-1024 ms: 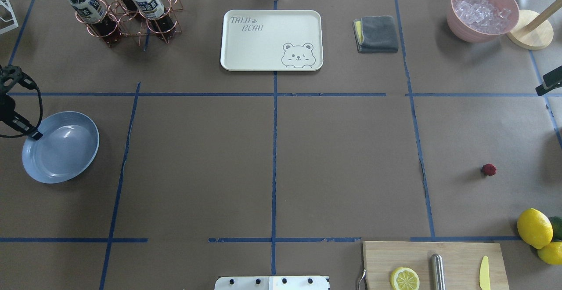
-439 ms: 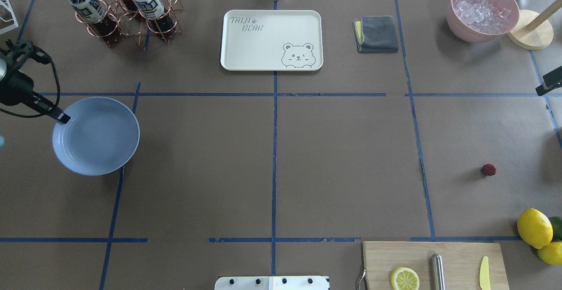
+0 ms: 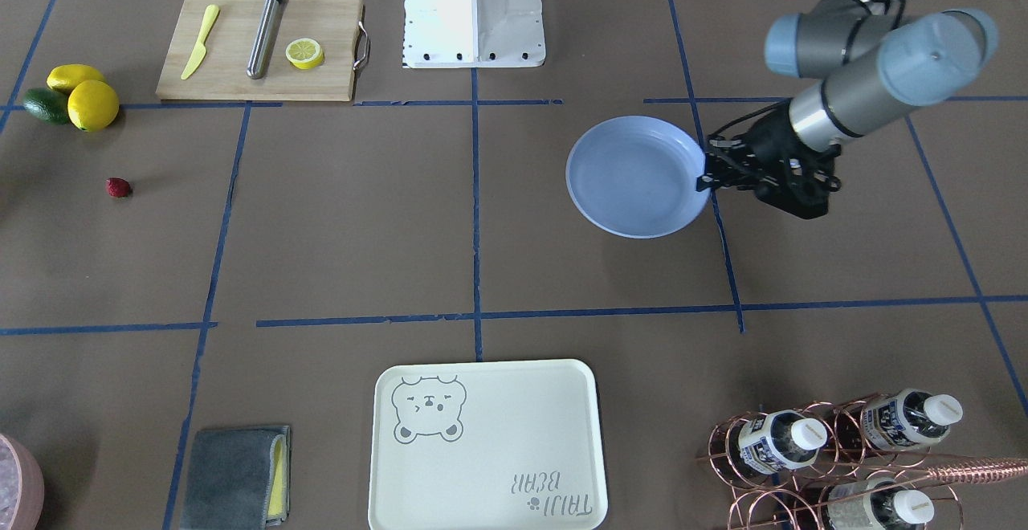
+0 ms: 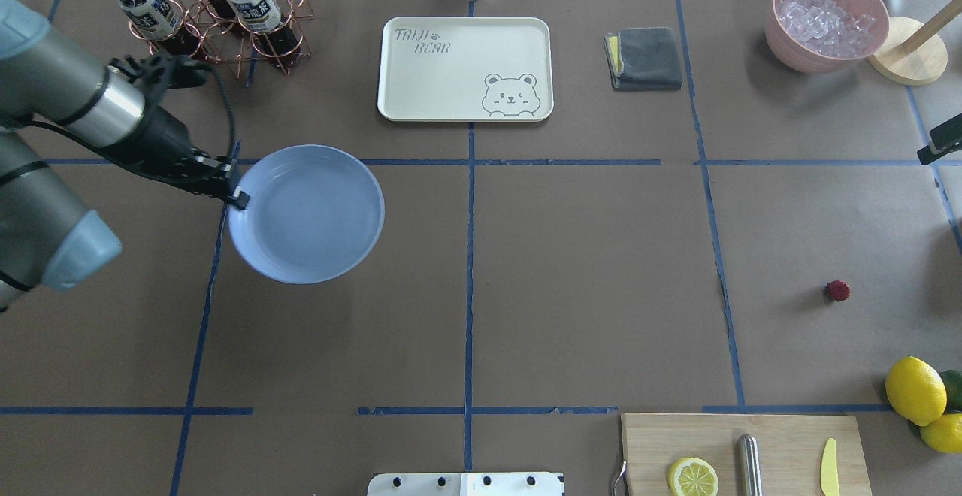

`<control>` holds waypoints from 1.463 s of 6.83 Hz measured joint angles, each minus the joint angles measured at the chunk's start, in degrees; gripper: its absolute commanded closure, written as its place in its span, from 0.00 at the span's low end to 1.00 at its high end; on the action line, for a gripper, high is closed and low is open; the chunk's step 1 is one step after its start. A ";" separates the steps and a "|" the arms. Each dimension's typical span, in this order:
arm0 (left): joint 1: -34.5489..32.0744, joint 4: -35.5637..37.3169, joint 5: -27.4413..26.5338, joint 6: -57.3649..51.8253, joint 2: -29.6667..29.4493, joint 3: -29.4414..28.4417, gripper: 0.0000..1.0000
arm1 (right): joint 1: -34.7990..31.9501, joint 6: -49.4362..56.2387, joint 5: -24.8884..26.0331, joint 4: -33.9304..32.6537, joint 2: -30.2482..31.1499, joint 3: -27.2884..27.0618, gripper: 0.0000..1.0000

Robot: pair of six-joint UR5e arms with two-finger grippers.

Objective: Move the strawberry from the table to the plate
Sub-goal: 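Slide the light blue plate with the left gripper toward the table center, then release the plate and lift the left gripper while the right gripper reaches toward the strawberry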

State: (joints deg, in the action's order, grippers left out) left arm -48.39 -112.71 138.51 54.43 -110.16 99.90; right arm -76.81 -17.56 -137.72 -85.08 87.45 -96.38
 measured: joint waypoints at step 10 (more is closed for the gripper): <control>18.50 -18.38 -16.01 21.64 -9.96 -13.64 0.34 | 0.21 -0.14 -0.51 0.00 -0.18 -0.12 0.00</control>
State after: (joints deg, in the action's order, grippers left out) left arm -29.89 -131.09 122.50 76.06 -120.13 86.26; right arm -76.61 -17.70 -138.23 -85.08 87.28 -96.51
